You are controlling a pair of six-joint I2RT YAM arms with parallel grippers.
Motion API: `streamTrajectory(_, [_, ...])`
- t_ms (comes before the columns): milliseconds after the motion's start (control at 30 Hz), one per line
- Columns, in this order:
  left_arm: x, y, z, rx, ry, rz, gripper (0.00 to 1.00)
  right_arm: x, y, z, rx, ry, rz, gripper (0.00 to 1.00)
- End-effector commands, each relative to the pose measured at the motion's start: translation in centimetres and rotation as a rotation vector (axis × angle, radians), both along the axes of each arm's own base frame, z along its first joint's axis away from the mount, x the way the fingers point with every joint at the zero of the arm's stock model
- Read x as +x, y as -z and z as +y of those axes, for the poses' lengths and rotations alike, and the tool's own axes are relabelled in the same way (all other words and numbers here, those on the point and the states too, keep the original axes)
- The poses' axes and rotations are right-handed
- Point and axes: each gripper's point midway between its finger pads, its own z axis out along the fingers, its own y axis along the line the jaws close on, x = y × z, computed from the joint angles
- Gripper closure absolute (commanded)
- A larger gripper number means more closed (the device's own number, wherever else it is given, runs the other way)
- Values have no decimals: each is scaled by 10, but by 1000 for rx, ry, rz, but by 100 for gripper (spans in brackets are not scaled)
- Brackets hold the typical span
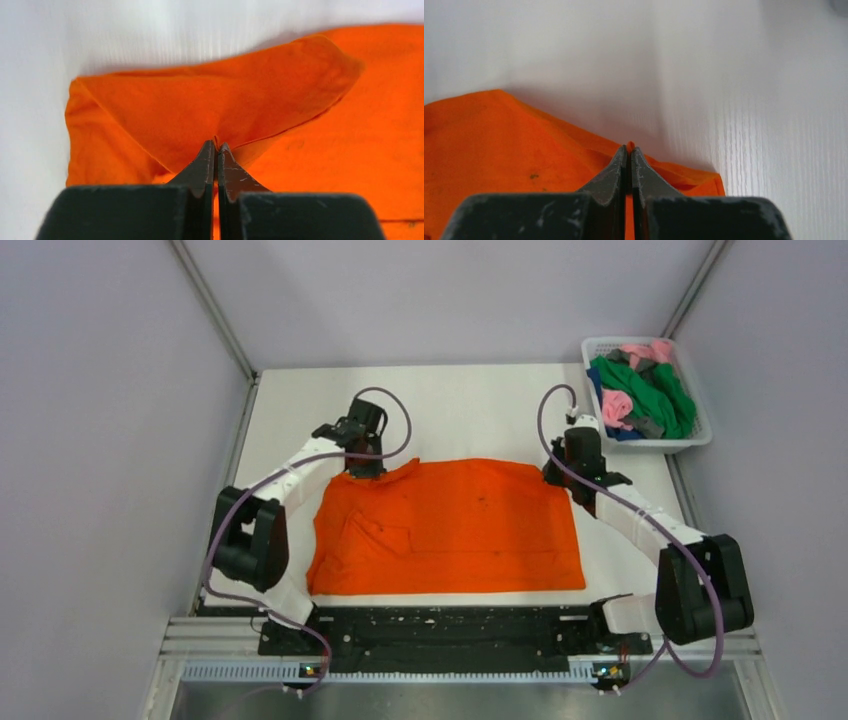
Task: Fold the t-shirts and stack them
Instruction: Grab the side of the flattened tshirt furthest away from the robot with both arms, then fold the other side of the tshirt into a rectangle
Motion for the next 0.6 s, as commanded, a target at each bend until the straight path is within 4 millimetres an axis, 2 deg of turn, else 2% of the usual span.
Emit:
streamTrajectory(0, [-20,-20,4,-29,-58,-90,100,-20,-6,-6,-24,-3,-5,100])
streamTrajectory(233, [-75,-25,15,-85,-115,-115,100,-42,-10,-18,-48,24,1,100])
streamTrajectory(500, [-112,-38,16,-182,-134,-120,100,-51,-18,-35,-110,69,-14,100])
streamTrajectory(567, [-118,-40,23,-175,-164,-124,100,-54,-18,-41,-132,91,-9,100])
